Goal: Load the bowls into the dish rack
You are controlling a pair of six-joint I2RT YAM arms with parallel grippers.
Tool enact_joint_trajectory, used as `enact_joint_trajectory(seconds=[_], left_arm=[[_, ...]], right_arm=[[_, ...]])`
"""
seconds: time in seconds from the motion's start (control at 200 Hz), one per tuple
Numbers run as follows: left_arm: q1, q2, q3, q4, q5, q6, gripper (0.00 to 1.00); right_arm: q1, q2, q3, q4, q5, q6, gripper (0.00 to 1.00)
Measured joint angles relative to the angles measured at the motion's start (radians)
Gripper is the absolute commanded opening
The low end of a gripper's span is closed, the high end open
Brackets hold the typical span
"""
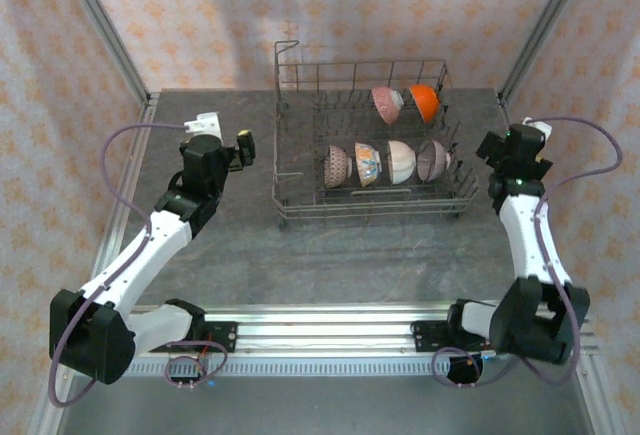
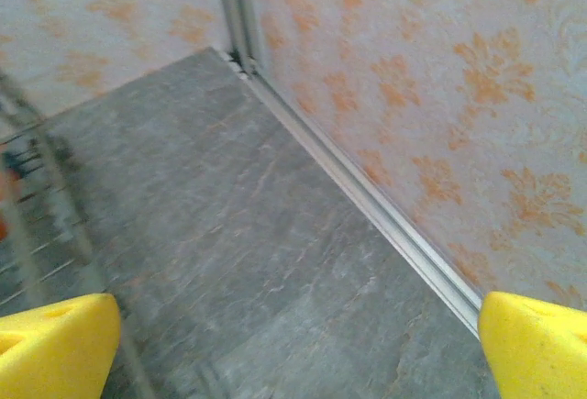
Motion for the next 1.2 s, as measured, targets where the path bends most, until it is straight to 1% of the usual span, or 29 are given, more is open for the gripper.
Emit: enact_joint_trajectory(seconds=[0.115,0.245,0.345,0.475,0.595,0.781,0.891,1.046,1.201], left_arm=[[0.018,0.000,-0.005,0.002,0.000,0.000,0.99],[0.029,0.008,-0.018,0.005,0.002,0.000,0.99],[0.040,0.029,-0.023,0.006,0.009,0.001,1.00],[0.067,0.057,-0.040,0.021,0.035,0.000,0.99],[0.094,0.091,-0.043,0.027,0.062,0.000,0.99],[0.140,0.123,-0.047,0.029,0.108,0.001,0.99],[0.163,0.139,-0.055,0.045,0.125,0.009,0.99],[0.170,0.150,-0.108,0.085,0.133,0.040,0.99],[0.171,0.214,-0.150,0.126,0.133,0.061,0.99]], right_arm=[[-0.058,0.123,0.061,-0.019,-0.010,0.050,0.99],[-0.089,0.230,0.116,-0.072,-0.018,0.071,0.99],[-0.088,0.290,0.135,-0.097,-0.064,0.079,1.00],[-0.079,0.330,0.135,-0.121,-0.139,0.074,1.00],[-0.047,0.355,0.136,-0.142,-0.191,0.055,0.99],[-0.012,0.394,0.140,-0.140,-0.196,0.017,0.99],[0.002,0.383,0.095,-0.061,-0.194,0.006,0.99],[0.043,0.334,-0.054,0.126,-0.195,0.005,1.00],[0.093,0.317,-0.140,0.279,-0.204,0.010,0.99]])
